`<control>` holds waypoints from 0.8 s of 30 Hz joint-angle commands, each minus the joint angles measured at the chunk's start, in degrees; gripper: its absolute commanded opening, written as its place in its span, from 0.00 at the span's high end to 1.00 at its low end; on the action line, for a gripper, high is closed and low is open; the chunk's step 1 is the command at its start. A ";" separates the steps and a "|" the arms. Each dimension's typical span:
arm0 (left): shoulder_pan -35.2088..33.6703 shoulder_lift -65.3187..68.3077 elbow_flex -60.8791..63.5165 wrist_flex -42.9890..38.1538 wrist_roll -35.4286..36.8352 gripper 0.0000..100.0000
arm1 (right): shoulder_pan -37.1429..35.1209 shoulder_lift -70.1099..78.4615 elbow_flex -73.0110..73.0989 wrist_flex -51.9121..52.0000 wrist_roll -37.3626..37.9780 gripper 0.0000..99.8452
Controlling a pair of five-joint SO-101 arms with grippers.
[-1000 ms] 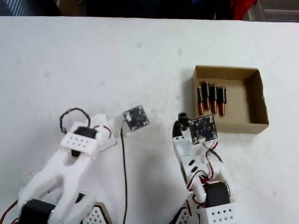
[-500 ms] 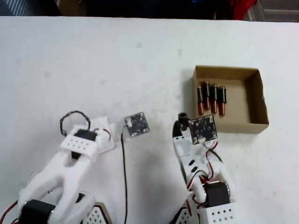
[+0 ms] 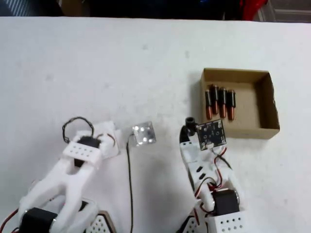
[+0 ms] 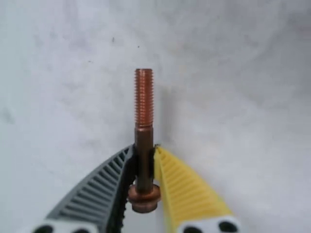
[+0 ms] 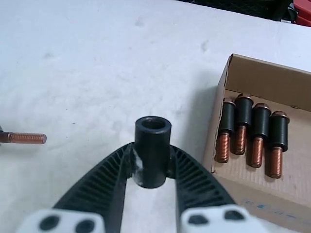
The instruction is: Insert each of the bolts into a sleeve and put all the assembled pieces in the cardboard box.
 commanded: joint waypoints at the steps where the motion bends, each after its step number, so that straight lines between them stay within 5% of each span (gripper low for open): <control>1: 0.22 -2.33 0.00 -1.05 -5.19 0.98 | 0.40 -0.57 -0.26 -1.54 -0.09 0.98; 9: 0.22 -2.33 0.35 -1.05 -13.80 0.98 | 0.40 -0.57 -0.26 -1.54 -0.09 0.98; 20: 0.22 -2.33 0.35 -0.97 -14.33 0.97 | 0.40 -0.57 -0.26 -1.54 -0.09 0.98; 24: 0.13 -2.33 0.35 -0.97 -13.98 0.86 | 0.40 -0.57 -0.26 -1.54 -0.09 0.98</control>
